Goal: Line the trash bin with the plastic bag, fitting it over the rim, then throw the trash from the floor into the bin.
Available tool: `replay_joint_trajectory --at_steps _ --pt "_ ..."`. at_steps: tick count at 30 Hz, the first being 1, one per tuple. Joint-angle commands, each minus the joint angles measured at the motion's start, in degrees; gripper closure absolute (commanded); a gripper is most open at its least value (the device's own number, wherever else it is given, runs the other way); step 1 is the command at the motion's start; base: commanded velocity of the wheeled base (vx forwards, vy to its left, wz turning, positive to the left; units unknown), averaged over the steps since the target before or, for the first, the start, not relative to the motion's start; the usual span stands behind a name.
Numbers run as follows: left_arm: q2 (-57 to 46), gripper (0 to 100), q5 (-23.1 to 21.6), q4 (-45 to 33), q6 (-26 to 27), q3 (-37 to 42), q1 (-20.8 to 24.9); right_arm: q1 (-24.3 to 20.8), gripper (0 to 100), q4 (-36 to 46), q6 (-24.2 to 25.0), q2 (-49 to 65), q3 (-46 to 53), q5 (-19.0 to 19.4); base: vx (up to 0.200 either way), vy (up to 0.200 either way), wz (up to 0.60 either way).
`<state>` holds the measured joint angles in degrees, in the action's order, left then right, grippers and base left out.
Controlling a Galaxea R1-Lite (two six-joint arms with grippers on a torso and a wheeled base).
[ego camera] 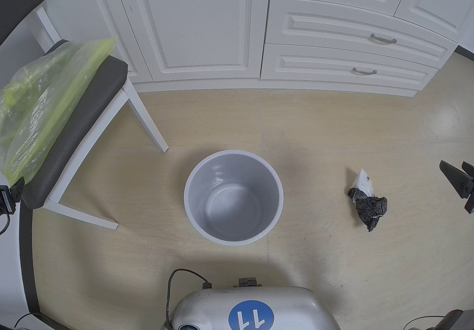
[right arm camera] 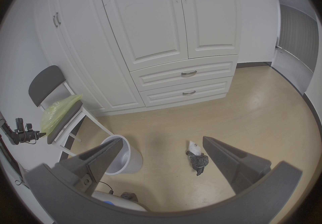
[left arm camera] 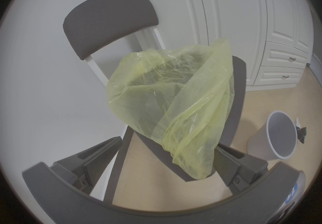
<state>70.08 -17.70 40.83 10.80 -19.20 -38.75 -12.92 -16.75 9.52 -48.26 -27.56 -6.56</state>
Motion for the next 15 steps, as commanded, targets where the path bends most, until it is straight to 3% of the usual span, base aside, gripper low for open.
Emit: replay_joint_trajectory --at_steps 1,8,15 --pt "1.28 0 0.21 1.19 -0.17 -2.25 -4.14 -0.79 0 -0.04 0.24 0.1 0.05 0.05 0.0 0.0 0.0" --pt "0.67 0 0.12 3.12 0.19 -4.0 -10.73 -2.81 0 -0.04 0.24 -0.25 0.4 0.05 0.0 0.0 0.0" --pt "1.02 0 0.03 4.7 0.1 -3.65 -11.08 -4.3 0 -0.04 0.15 -0.17 1.02 0.05 0.0 0.0 0.0"
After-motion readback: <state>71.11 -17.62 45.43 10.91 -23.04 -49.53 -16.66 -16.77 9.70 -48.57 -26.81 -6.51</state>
